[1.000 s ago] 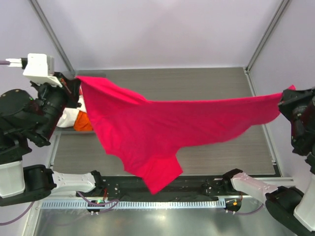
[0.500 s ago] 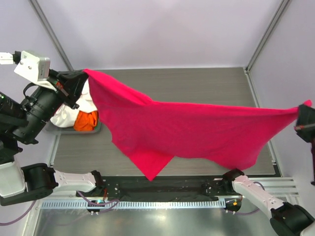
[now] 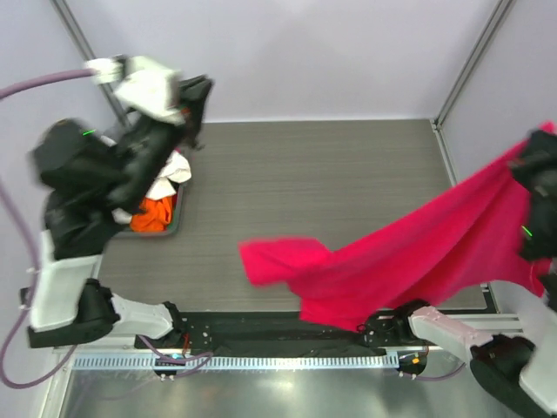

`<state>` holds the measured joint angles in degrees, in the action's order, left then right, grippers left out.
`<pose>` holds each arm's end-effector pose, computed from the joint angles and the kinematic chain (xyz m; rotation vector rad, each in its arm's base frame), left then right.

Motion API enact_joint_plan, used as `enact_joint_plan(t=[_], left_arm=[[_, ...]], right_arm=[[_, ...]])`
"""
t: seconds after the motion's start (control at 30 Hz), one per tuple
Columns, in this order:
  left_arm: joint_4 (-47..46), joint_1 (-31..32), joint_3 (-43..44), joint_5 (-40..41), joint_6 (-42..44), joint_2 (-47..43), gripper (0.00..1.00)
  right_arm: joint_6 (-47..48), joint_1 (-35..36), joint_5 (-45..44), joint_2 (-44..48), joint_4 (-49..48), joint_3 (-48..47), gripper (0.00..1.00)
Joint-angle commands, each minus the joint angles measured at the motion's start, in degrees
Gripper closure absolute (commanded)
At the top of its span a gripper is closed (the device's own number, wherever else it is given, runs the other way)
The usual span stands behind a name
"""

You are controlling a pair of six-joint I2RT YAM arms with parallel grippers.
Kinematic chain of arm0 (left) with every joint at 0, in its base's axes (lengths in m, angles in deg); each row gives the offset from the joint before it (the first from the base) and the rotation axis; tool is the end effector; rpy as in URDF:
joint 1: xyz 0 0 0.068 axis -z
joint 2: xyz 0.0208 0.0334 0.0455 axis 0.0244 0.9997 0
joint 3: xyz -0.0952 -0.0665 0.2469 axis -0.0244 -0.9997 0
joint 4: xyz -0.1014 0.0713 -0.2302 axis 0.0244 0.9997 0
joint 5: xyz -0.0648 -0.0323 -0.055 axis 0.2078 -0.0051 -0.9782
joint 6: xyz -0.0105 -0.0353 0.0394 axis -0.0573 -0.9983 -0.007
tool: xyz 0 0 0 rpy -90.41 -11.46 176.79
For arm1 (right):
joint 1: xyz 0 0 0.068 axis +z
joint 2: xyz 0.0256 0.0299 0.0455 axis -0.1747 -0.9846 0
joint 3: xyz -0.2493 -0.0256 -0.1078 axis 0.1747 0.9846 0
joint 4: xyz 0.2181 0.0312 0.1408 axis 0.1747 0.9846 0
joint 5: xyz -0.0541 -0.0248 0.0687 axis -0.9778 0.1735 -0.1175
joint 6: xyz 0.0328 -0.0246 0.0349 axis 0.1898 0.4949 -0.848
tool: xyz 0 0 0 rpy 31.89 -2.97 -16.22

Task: Fold and stack the t-shirts

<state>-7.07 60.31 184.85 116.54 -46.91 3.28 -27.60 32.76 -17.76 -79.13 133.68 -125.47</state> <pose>0.0794 -0.1117 0.6353 0.4431 1.1826 -0.3342 0.0170 -0.0219 0.5944 0.6684 1.3020 0.0103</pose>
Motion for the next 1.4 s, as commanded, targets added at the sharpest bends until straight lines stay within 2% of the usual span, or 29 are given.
enact_joint_plan(t=[0.0,0.03,0.07,0.13,0.17,0.23,0.27,0.3,0.33,0.37,0.47,0.53,0.57,0.7,0.77,0.83,1.03,1.17,1.37], left_arm=[[-2.7,-7.4,0.9,2.1,2.1,10.5,0.91],[-0.3,-10.4,1.5,-3.2,-0.6,13.7,0.91],[0.5,-16.6,1.7,-6.4,-4.2,14.9,0.91],[2.2,-20.2,-1.0,-10.2,-11.5,17.4,0.93],[2.6,-21.8,-5.7,-11.2,-13.5,17.4,0.9],[0.2,-22.2,-13.2,-15.5,-19.4,16.0,0.77],[-2.2,-22.2,-23.7,-21.1,-22.2,12.7,0.58],[-5.1,-22.2,-29.3,-24.1,-24.6,10.9,0.5],[-11.7,-22.2,-34.8,-26.7,-29.7,9.2,0.4],[-14.2,-22.1,-44.3,-33.5,-31.7,6.0,0.37],[-20.5,-21.3,-57.4,-38.6,-38.9,3.5,0.34],[-23.3,-19.7,-62.7,-41.0,-42.8,2.0,0.34],[-25.2,-17.9,-68.1,-41.9,-44.2,1.4,0.35],[-34.3,-9.7,-79.0,-43.6,-51.3,-0.8,0.34],[-42.4,-4.6,-84.8,-44.3,-56.1,-1.1,0.33],[-50.4,-1.6,-87.8,-45.1,-58.6,0.5,0.3],[-53.5,8.1,-88.5,-42.7,-60.3,9.0,0.27],[-57.8,10.4,-88.2,-41.7,-61.6,14.8,0.26],[-61.5,12.3,-84.4,-43.5,-63.5,23.9,0.31]], right_arm=[[1.5,0.0,-7.5,-12.8,-3.3,4.7,0.99],[1.8,0.0,-7.3,-17.4,-5.1,5.7,0.99],[1.9,-0.1,-7.0,-19.7,-5.4,5.3,0.99],[1.9,-0.2,-6.3,-23.8,-5.2,4.6,0.99],[1.8,-0.2,-5.8,-25.5,-5.3,5.2,0.99],[1.9,-0.2,-4.5,-25.5,-7.1,8.5,0.99],[2.0,-0.3,-4.2,-24.7,-8.1,10.0,0.99],[2.5,-0.5,-4.1,-24.3,-8.9,11.5,0.99],[3.3,-0.5,-3.8,-23.9,-10.2,13.8,0.99],[3.8,-0.6,-3.9,-23.4,-10.6,14.9,0.99],[4.9,-1.6,-4.2,-22.8,-11.0,17.6,0.99],[5.1,-2.7,-3.9,-21.9,-11.0,19.0,0.99],[5.2,-3.2,-3.2,-21.4,-11.0,19.5,0.99],[4.8,-4.8,-1.9,-19.9,-11.0,21.6,0.99],[4.3,-5.2,-1.4,-19.1,-11.0,23.1,0.99],[3.3,-5.4,-0.6,-18.1,-11.1,24.7,0.99],[1.2,-5.8,1.5,-15.9,-10.8,27.7,0.99],[0.8,-5.9,1.8,-14.8,-10.4,28.4,0.99],[0.7,-5.9,1.8,-13.5,-9.7,29.1,0.99]])
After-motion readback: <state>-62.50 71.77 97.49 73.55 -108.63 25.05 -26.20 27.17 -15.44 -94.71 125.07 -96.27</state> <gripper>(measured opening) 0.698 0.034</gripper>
